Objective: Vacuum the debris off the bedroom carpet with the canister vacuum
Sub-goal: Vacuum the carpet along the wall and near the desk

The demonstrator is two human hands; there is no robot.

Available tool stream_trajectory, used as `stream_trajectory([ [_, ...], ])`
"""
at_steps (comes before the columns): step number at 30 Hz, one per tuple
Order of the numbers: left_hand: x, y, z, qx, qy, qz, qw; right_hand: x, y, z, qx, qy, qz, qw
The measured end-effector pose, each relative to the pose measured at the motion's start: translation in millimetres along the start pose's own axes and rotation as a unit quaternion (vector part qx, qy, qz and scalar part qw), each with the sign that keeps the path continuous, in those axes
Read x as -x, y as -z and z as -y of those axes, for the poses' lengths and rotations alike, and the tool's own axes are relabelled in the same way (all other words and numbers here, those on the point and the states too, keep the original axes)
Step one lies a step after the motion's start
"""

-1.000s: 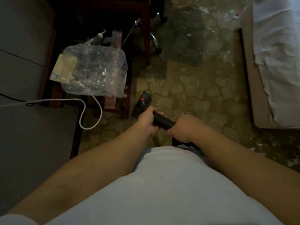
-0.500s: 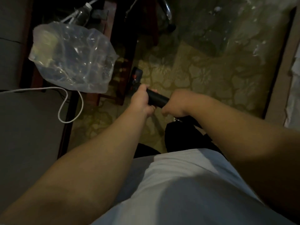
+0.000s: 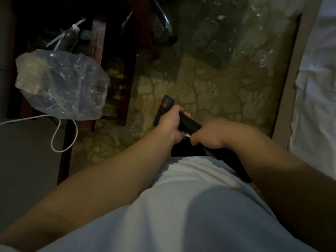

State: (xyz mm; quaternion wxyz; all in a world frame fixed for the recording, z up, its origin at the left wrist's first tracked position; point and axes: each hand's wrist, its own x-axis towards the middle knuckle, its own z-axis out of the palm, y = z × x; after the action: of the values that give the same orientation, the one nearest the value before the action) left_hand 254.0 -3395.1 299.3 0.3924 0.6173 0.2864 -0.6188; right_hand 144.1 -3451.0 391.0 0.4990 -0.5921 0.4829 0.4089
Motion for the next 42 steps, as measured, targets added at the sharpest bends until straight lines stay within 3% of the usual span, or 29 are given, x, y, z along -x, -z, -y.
stream_trajectory([
  [6, 14, -16, -36, 0.036, -0.006, 0.023, 0.999, 12, 32, 20, -0.028, 0.003, -0.037, 0.999],
  [10, 13, -8, -76, 0.060, -0.036, 0.028, 0.997, 0, 51, 51, 0.013, 0.012, -0.069, 0.997],
  [17, -4, 15, -169, 0.065, -0.066, 0.042, 0.995, -48, 67, 127, 0.055, 0.020, -0.142, 0.988],
  [25, -24, 30, -279, 0.094, -0.035, 0.050, 0.994, -83, 113, 228, 0.075, 0.012, -0.169, 0.983],
  [35, -50, 16, -325, 0.089, -0.014, 0.063, 0.994, -112, 164, 266, 0.103, -0.030, -0.106, 0.989],
  [42, -41, 7, -321, -0.007, -0.026, 0.020, 0.999, -94, 149, 263, 0.068, -0.020, -0.085, 0.994],
])
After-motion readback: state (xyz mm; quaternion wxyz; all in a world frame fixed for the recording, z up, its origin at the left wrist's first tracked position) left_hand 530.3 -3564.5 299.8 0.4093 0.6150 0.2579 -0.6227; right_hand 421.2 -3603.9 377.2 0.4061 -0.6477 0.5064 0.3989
